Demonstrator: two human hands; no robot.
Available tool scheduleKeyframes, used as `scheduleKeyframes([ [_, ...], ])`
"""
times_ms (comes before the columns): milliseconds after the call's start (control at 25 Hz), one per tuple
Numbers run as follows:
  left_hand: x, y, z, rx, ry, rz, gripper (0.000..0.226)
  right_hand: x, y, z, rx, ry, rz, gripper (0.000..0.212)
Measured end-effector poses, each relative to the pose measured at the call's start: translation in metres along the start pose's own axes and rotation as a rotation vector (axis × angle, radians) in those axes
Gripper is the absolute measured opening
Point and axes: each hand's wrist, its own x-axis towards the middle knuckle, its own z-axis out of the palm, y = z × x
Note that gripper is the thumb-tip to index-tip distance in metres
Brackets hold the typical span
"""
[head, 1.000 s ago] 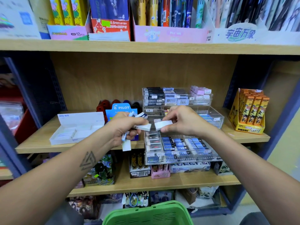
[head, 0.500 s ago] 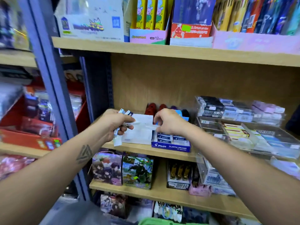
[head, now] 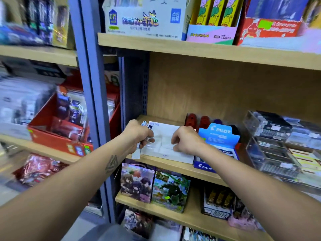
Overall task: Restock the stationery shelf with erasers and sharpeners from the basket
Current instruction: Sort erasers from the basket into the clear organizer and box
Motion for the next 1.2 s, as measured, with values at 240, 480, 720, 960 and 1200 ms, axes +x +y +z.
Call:
scheduleKeyframes([
  [240, 0.011, -0.009, 0.001, 0.064, -0.033, -0.018, 0.025, 0.003, -0.009, 0.015, -0.042, 0.105, 0.032, 0.013],
  [480, 0.004, -0.001, -0.003, -0.031, -0.184, -0.013, 0.026, -0.011, -0.025, -0.008, 0.251, 0.024, -0.129, 0.046],
  [720, 0.002, 0.007, -0.002, -0.11, -0.145, -0.038, 0.015, -0.014, -0.005, -0.012, 0.047, -0.004, -0.008, 0.029],
  [960, 0.002, 0.001, 0.006, -0.281, -0.153, -0.095, 0.012, -0.016, -0.01, 0.001, 0.109, -0.009, 0.012, 0.012],
  [1200, 0.002, 0.008, 0.015, -0.54, -0.108, -0.067, 0.011, -0.031, -0.029, -0.021, 0.763, -0.13, 0.028, 0.036],
])
